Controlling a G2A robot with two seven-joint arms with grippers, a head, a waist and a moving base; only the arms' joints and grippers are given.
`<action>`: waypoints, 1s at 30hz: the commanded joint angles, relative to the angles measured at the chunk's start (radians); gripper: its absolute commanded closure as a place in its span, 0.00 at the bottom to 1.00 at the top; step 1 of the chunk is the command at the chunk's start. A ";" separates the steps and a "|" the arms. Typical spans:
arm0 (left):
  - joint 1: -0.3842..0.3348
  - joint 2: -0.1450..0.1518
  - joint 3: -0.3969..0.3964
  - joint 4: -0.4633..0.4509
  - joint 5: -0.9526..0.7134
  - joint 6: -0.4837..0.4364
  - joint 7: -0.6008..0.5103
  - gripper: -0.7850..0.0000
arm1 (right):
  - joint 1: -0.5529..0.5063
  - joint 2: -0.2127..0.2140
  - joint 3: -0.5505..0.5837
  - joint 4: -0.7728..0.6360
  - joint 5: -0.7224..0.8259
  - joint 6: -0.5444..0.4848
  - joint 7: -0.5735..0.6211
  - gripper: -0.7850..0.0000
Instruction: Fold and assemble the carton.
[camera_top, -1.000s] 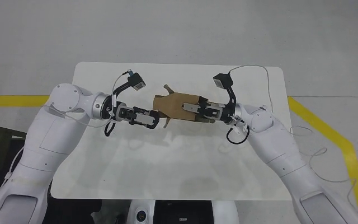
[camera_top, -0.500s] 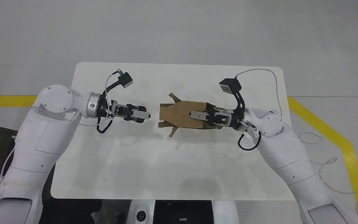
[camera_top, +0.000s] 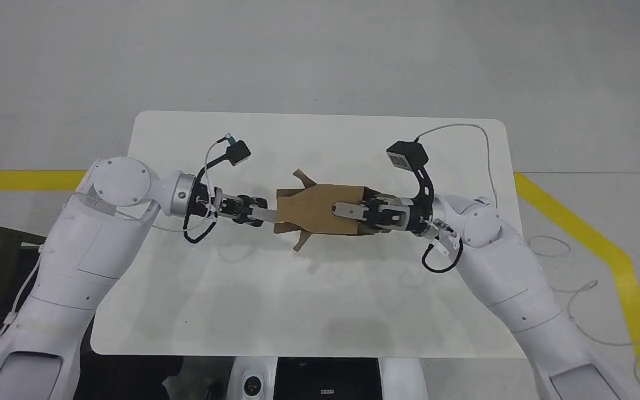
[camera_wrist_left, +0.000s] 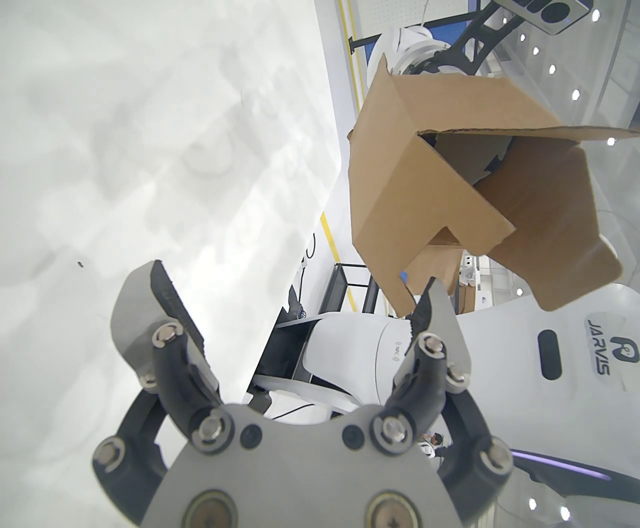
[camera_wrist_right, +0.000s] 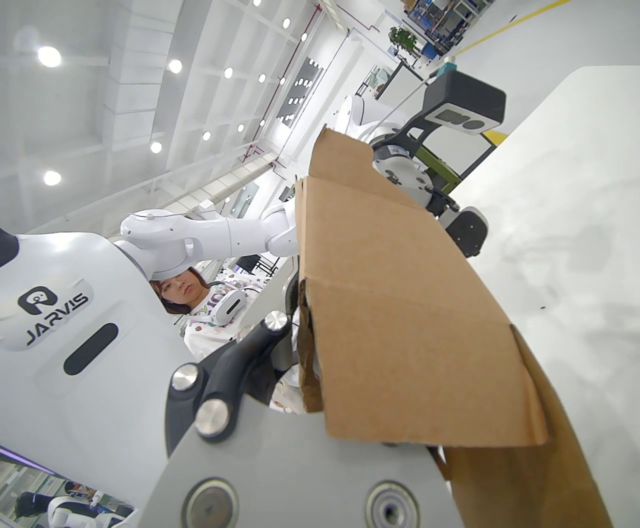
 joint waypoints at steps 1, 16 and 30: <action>-0.005 -0.002 0.005 0.004 -0.006 -0.003 -0.004 0.00 | 0.006 -0.002 -0.010 0.001 0.002 -0.002 -0.002 1.00; -0.026 -0.009 0.022 -0.016 -0.040 -0.015 -0.017 0.00 | 0.053 -0.019 -0.082 0.000 0.017 -0.011 -0.011 1.00; -0.046 -0.015 0.041 -0.022 -0.034 -0.018 -0.018 0.00 | 0.085 -0.031 -0.140 0.000 0.029 -0.018 -0.018 1.00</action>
